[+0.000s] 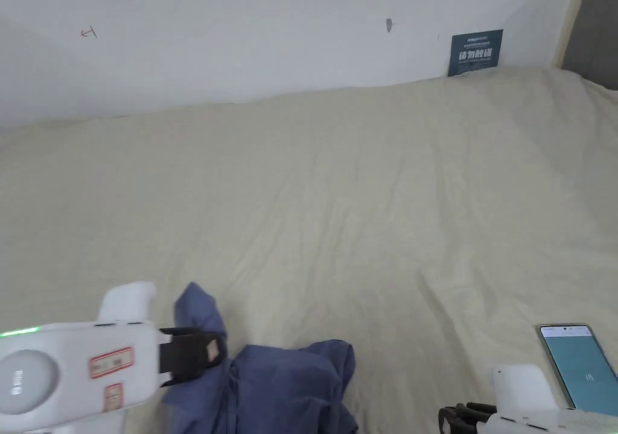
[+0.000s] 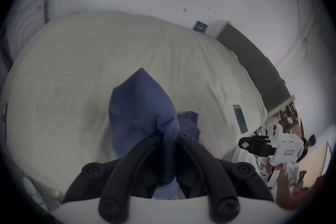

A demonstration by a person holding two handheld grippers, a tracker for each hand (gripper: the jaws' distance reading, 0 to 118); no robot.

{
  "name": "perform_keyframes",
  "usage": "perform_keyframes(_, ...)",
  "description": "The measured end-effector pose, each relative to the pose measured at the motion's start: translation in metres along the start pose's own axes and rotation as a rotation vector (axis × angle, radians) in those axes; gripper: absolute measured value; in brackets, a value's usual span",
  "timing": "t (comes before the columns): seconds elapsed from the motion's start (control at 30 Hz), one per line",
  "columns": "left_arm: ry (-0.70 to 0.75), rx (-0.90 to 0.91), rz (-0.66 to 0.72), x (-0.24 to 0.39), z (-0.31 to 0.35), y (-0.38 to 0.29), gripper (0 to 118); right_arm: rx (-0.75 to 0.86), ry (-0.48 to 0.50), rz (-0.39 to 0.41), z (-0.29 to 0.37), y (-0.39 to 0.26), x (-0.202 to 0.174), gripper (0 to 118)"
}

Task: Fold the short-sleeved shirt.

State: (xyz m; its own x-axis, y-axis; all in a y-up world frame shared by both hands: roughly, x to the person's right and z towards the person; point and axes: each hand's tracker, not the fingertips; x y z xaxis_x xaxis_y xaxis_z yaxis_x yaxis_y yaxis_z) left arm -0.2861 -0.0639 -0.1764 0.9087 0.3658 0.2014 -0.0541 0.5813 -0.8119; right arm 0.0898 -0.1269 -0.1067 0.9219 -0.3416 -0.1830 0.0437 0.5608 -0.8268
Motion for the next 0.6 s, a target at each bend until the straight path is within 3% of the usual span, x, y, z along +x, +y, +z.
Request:
perform_keyframes(0.3,-0.158,-0.216,-0.121,0.068,-0.1,0.002,13,0.02,-0.028,-0.07,0.01,-0.005,0.032,5)
perform_keyframes(0.5,-0.111,-0.277,-0.159,0.076,-0.114,-0.004,16,0.019,-0.045,-0.087,0.015,-0.01,0.043,5)
perform_keyframes(0.53,-0.114,-0.286,-0.151,0.073,-0.113,-0.003,22,0.016,-0.044,-0.092,0.014,-0.01,0.045,5)
perform_keyframes(0.57,-0.136,-0.294,-0.127,0.073,-0.11,-0.002,36,0.013,-0.043,-0.095,0.013,-0.011,0.046,5)
perform_keyframes(0.6,-0.163,-0.278,-0.096,0.071,-0.106,0.0,66,0.012,-0.046,-0.098,0.012,-0.011,0.047,5)
